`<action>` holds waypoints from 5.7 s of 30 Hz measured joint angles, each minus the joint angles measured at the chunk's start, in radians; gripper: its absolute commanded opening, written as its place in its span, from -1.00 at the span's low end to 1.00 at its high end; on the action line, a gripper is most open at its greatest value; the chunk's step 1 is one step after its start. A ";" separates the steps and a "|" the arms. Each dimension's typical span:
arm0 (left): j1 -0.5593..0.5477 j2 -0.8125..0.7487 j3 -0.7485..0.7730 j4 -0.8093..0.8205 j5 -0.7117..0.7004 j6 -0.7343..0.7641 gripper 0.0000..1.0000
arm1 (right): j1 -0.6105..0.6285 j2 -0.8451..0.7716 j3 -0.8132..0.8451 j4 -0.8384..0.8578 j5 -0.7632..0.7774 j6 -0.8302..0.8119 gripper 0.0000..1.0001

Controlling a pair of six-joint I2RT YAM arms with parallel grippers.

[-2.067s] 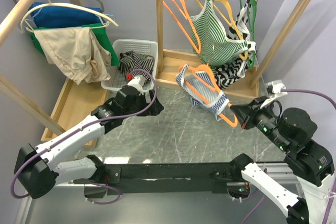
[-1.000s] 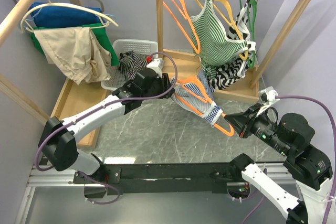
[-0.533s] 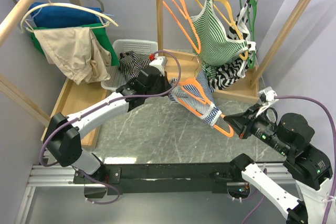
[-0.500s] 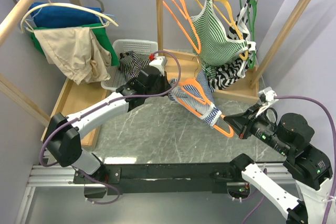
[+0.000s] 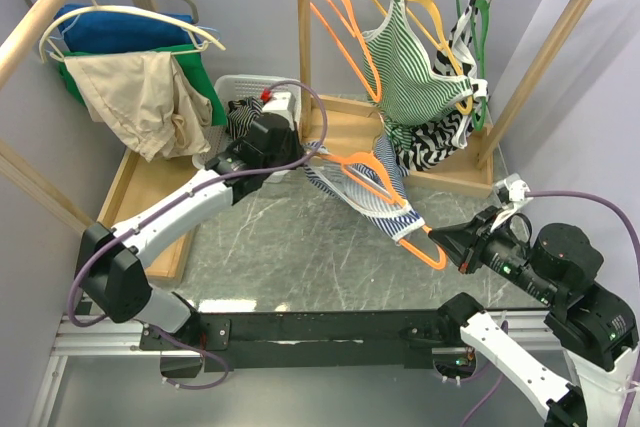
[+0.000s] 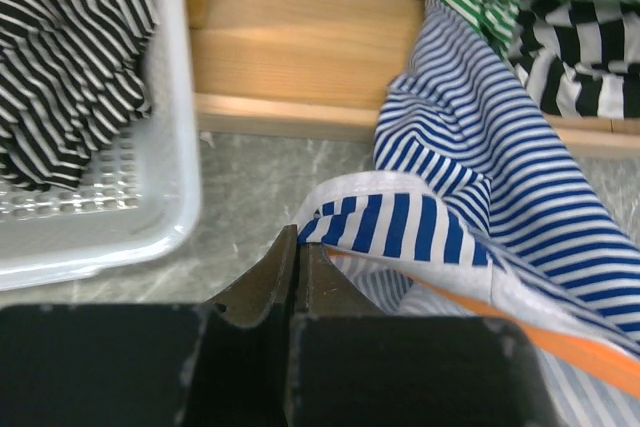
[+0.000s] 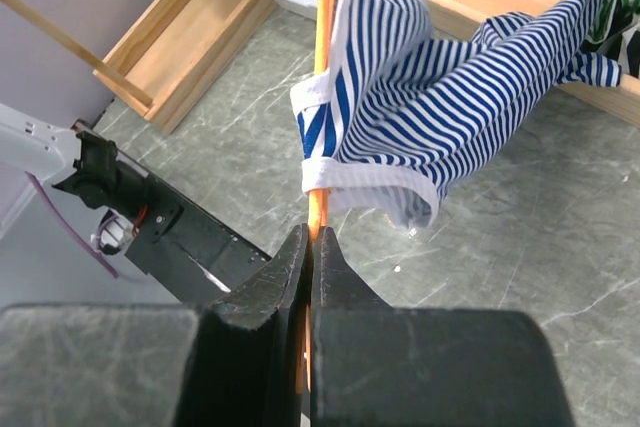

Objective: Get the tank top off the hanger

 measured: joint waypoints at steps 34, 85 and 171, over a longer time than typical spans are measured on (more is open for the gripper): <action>0.063 0.061 -0.068 -0.050 0.263 -0.017 -0.28 | 0.000 -0.048 -0.092 0.130 -0.069 0.033 -1.00; -0.190 -0.166 0.026 0.067 0.211 0.016 0.14 | 0.000 -0.016 -0.196 0.256 -0.141 0.056 -1.00; -0.289 0.001 0.267 -0.204 -0.120 0.018 -0.98 | 0.117 0.281 -0.143 0.241 0.135 0.082 0.12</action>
